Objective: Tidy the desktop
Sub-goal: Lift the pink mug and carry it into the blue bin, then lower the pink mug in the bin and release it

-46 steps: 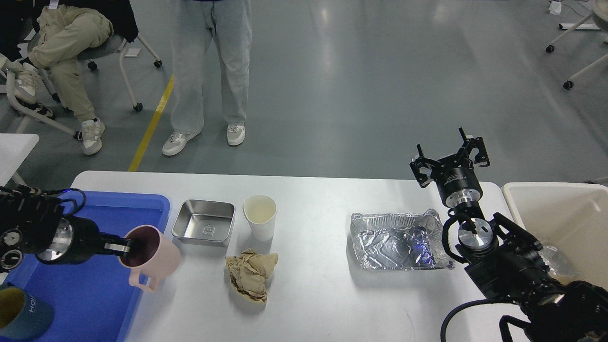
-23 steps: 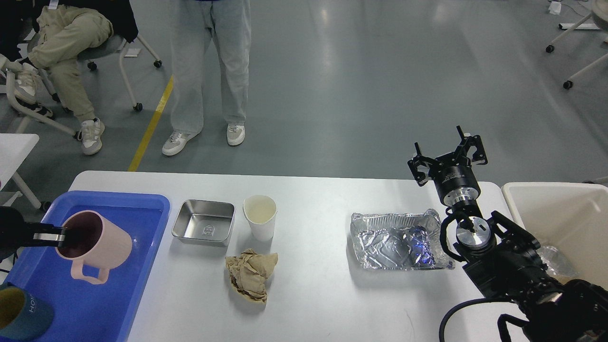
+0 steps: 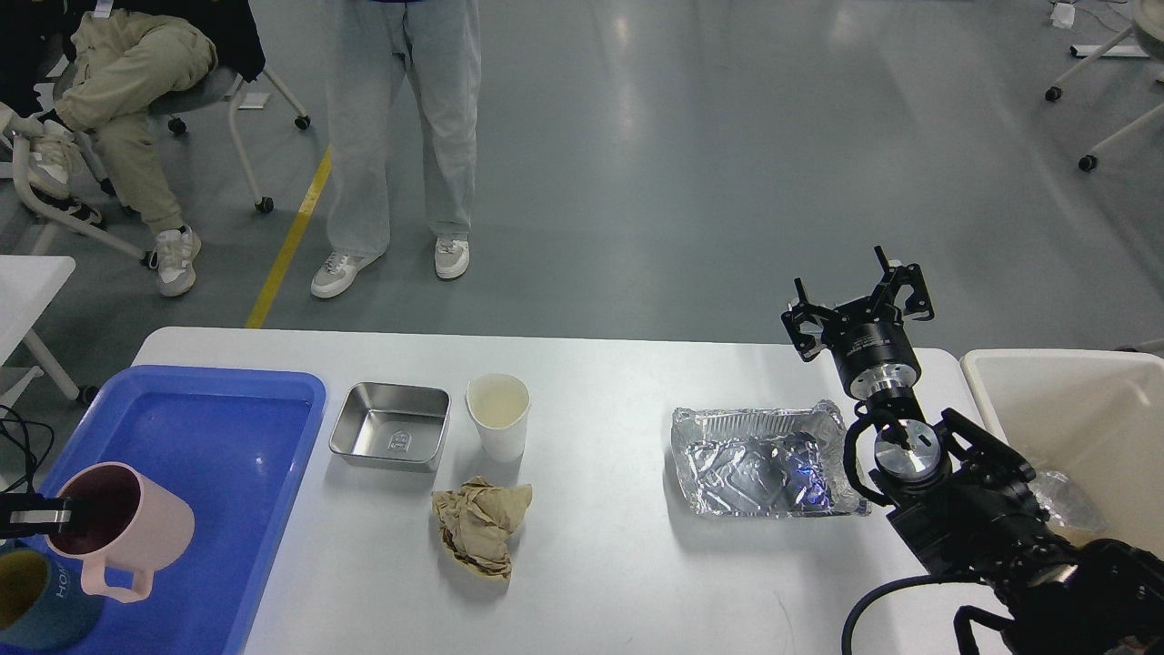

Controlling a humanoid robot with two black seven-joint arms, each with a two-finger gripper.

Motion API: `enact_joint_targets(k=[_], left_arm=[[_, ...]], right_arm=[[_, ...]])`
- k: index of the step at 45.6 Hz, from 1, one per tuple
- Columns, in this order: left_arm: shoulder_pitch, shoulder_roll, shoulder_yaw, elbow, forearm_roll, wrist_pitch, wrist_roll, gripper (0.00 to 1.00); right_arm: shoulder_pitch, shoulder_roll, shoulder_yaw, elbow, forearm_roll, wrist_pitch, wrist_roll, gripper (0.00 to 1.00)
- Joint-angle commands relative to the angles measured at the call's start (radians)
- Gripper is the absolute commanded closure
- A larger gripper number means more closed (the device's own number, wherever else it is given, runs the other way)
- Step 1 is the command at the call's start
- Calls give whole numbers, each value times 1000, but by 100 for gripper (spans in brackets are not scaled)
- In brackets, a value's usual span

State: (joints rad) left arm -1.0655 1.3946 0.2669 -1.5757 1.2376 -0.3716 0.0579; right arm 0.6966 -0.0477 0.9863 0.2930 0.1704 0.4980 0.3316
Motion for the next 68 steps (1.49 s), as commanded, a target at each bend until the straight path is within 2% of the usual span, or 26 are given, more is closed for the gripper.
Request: enact_joint_targets(k=[1,31,49,64,68], left_arm=[[59,-43,0,39,-1,37,-3,100],[193,-212,-6,181,-14,97,-13,100],[242,-235,-8,201,-14,119,-18,98],[265,-249,-9,210,-15,146,-18,88],[265,-249,-9,210,-15,151,-16,81]], right_arm=[[-2,-3,0,0,0,1,0,0],[-12,-9,0,0,0,2,0,0],[-19,-11,0,0,0,2,0,0],[-29,-12,0,0,0,4,0,0],[-29,-14,0,0,0,11,0,0]])
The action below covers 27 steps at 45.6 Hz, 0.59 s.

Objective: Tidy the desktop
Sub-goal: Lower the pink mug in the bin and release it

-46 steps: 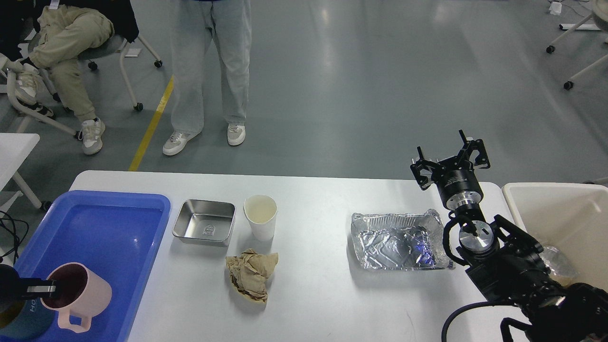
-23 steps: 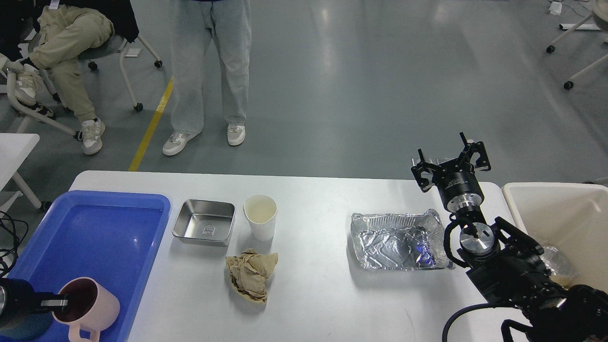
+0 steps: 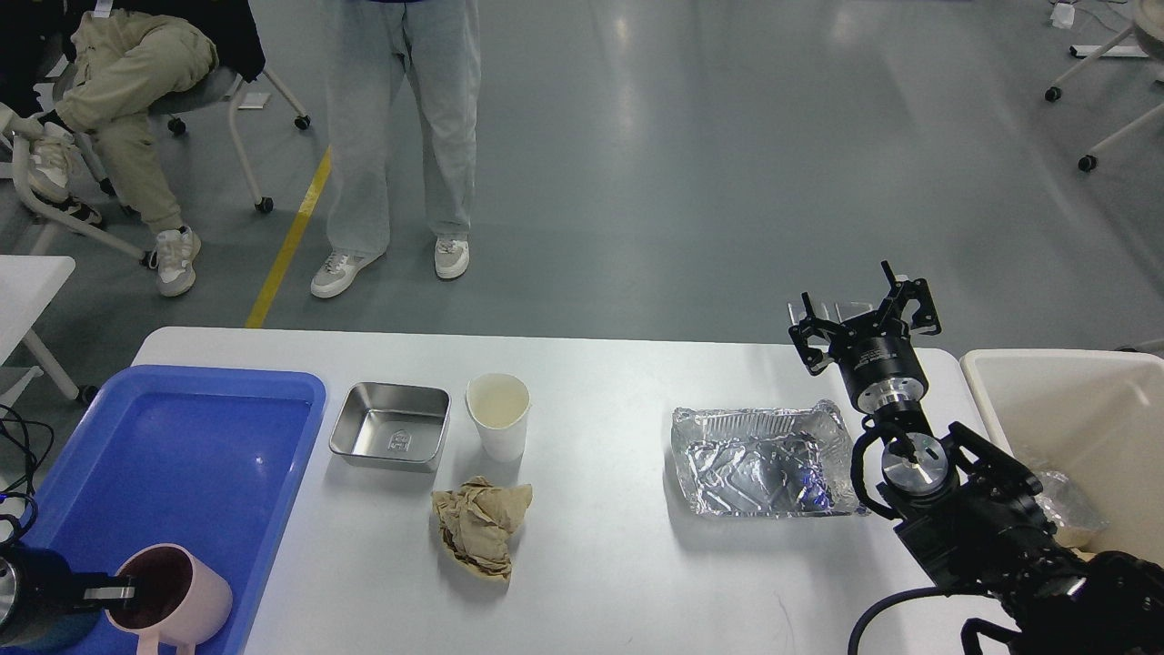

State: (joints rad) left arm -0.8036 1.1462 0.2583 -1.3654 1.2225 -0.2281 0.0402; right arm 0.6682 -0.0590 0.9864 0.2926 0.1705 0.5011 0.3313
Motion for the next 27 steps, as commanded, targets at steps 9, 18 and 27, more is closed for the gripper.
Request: enact_joint_targets(k=[9,18,27], left_arm=[[3,6,-1,-1,-11,27,1,50],[1,12,-1,-6,-11,43,0,38],[0,33,-5,-27,-11,44,-2,31]], right_arm=[[-1,-2,0,-1,0,11,0,0],[1,-1,0,-1,0,11,0,0],[2,-1,0,-1,-2,11,0,0]])
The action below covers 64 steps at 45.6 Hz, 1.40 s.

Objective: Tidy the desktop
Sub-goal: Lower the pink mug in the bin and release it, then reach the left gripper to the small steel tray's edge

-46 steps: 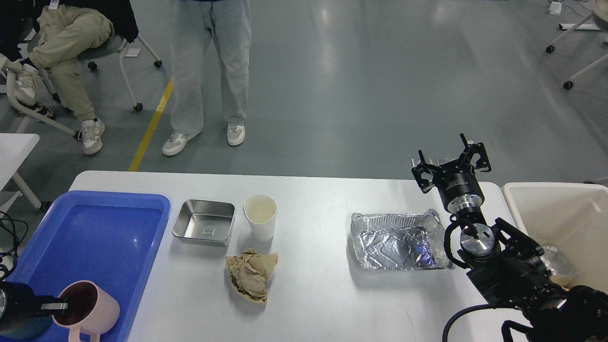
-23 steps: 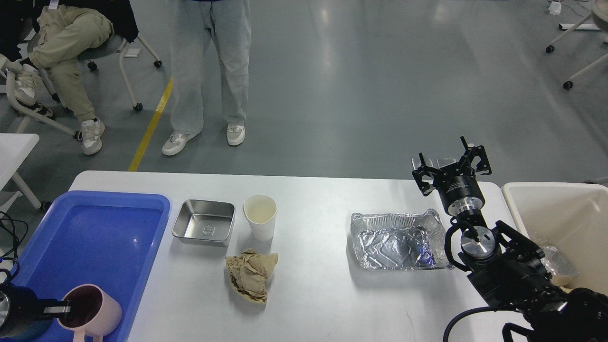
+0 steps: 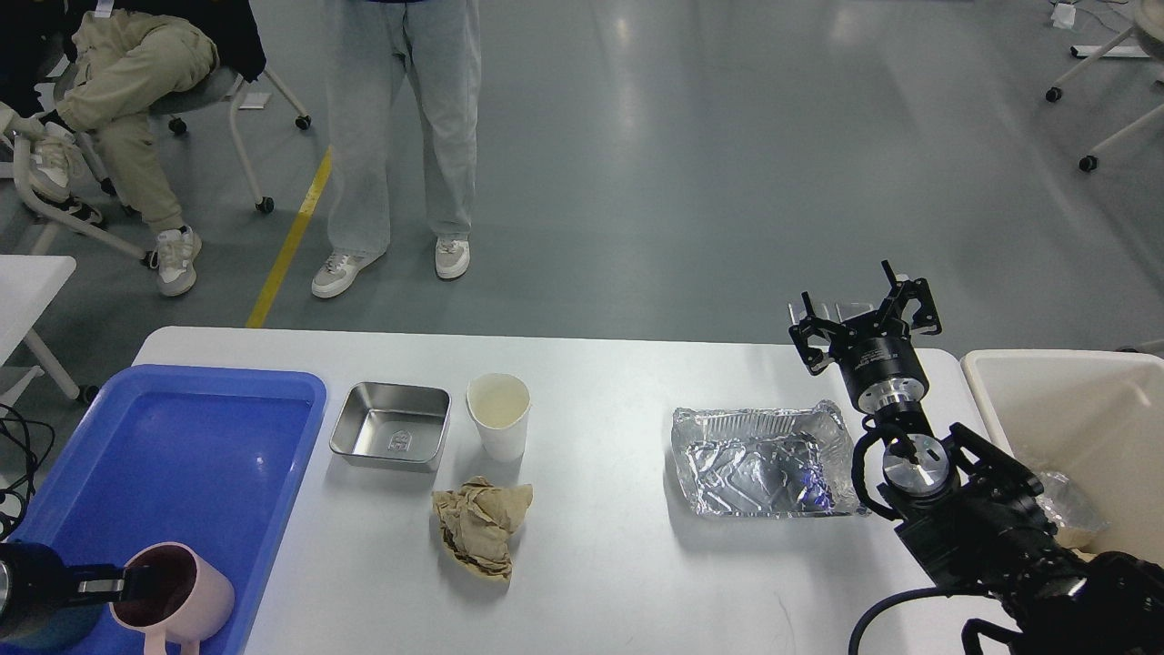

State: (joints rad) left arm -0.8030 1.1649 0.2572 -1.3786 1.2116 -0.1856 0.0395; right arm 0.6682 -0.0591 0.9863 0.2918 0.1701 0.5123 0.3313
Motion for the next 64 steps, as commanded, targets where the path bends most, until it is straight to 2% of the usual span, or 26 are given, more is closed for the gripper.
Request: enact_joint_targets(k=[1,6,11,23,30,37,43,51,58,64], left_arm=[[-1,22,-7,-19,2,2,-1,30],[-2,64,-26,-60,2,0,-1,28],[-5,111,-56,-105,2,-2,-1,21],[-15,228,-168,-215,0,-24,-21,17],[-16,282,-289,-251,-3,-109,-30,16],[-19,317,-450,-251,-72,-222,-70,16],[-39,331,-558,-240,-142,-288,-67,16],[-103,352,-578,-221,-175,-298,-70,8],[-122,354,-581,-215,-184,-331,-78,7],[-166,354,-581,-201,-233,-377,-131,6]], right_arm=[[4,-1,0,1,-1,0,0,0],[4,1,0,0,-1,0,0,0],[5,2,0,0,-9,-1,0,0],[10,7,0,0,-12,-1,0,0],[13,7,0,0,-12,-3,0,0],[13,7,0,1,-12,-3,0,0],[10,7,0,0,-12,-3,0,0],[8,7,0,0,-14,-3,0,0],[5,5,-2,0,-14,-3,0,0],[1,5,-2,0,-14,-3,0,0]])
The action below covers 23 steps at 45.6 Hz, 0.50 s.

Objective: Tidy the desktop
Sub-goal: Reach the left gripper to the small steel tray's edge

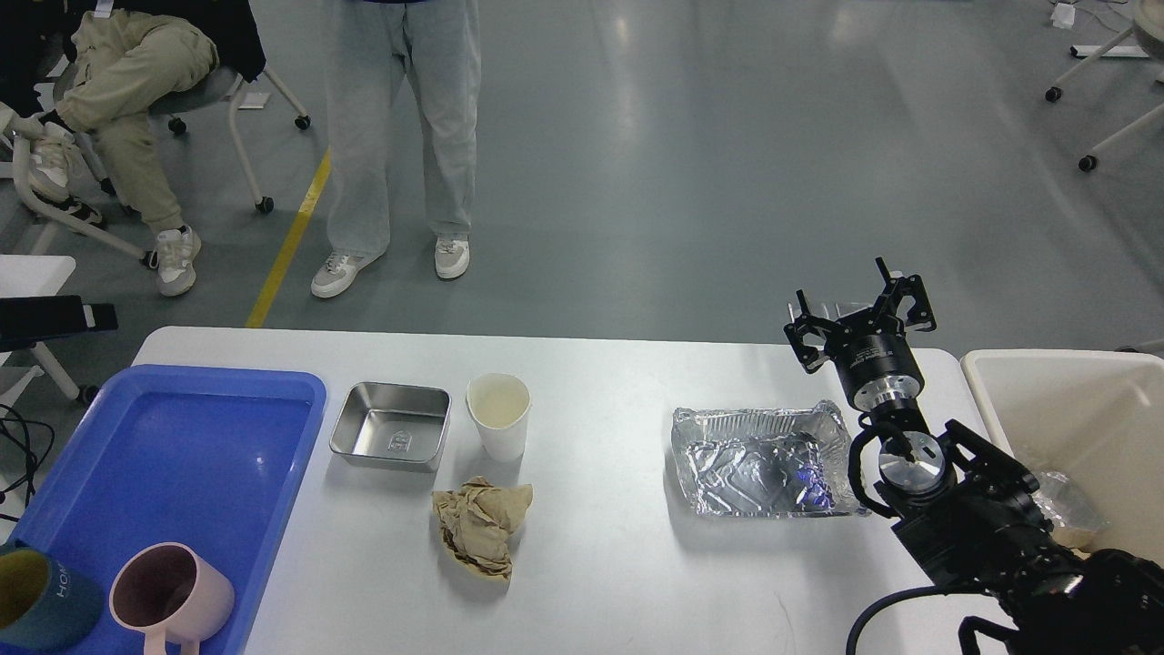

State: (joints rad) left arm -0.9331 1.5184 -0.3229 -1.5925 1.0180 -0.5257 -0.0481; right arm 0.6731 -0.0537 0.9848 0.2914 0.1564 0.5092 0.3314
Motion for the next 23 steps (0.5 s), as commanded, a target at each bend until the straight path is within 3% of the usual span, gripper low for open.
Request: enact_joint_targets(k=[1,5,12,23], left_arm=[[-45,0,1,20,-50,-45,-55,6],[-72,-3,1,63,-81,-79,-87,6],[-72,-30,7,149,-73,-79,-78,6],[-64,-233,15,350,13,-65,-70,6]], right_arm=[[-4,1,0,0,0,0,0,0],[-6,3,0,0,0,0,1,0],[-6,3,-8,0,0,0,0,0],[-3,6,-32,0,0,-3,2,0]])
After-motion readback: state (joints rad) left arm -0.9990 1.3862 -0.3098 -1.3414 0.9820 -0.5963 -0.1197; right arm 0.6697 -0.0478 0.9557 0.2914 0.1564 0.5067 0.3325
